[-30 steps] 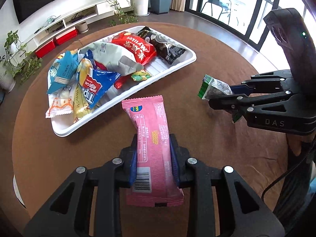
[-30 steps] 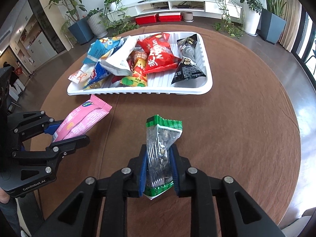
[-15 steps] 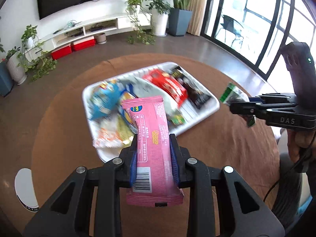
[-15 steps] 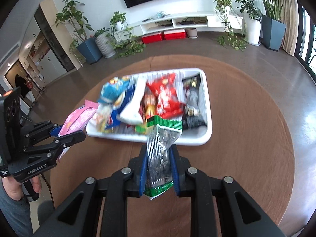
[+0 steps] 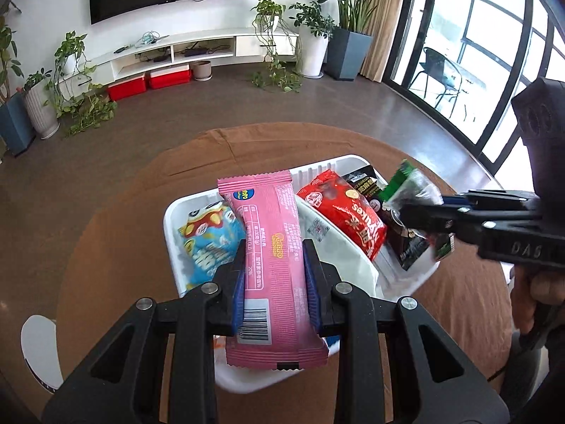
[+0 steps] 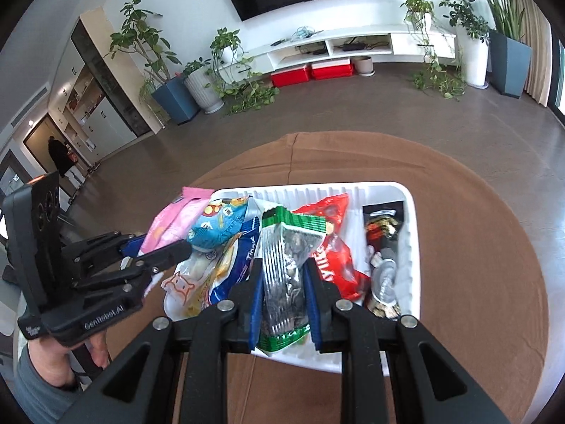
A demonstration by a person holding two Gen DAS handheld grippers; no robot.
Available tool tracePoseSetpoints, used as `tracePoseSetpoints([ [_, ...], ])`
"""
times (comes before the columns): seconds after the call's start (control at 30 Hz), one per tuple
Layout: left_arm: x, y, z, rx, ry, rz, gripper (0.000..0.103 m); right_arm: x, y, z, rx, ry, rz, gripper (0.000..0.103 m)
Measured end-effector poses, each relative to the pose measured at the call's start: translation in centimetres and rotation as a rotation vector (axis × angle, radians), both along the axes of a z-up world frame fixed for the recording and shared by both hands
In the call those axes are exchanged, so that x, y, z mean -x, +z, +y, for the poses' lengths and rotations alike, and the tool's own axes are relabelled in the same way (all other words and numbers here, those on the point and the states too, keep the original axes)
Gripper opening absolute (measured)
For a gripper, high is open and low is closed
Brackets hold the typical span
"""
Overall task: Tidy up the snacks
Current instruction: 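Carry the pink packet with the left tool to the tray while the right tool carries the seed bag, then open both tools to release the pink packet and seed bag into the tray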
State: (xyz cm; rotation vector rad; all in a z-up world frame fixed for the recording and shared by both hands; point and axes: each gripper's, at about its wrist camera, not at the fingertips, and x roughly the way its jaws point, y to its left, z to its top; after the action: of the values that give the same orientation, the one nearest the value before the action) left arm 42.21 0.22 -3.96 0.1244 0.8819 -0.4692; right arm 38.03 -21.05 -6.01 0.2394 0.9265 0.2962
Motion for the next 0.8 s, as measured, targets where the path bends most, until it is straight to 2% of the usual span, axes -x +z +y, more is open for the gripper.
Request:
tracePoseSetpoints([
  [0.27, -2.6, -2.8, -1.4, -0.021, 0.015, 0.024, 0.026, -2.8, -1.7, 1.7, 0.046, 0.022, 0.017, 0.023],
  [0.57, -3.6, -5.7, -2.5, -0.030, -0.001, 0.053, 0.029, -3.5, -3.7, 1.7, 0.075, 0.033, 0.059, 0.025],
  [0.7, -3.7, -6.1, -3.1, -0.043, -0.018, 0.054, 0.044, -3.7, -4.1, 1.4, 0.075, 0.023, 0.059, 0.032],
  [0.8, -4.1, -6.3, -3.0, -0.045, -0.006, 0.051, 0.049, -3.6, -3.9, 1.3, 0.081, 0.019, 0.053, 0.038],
])
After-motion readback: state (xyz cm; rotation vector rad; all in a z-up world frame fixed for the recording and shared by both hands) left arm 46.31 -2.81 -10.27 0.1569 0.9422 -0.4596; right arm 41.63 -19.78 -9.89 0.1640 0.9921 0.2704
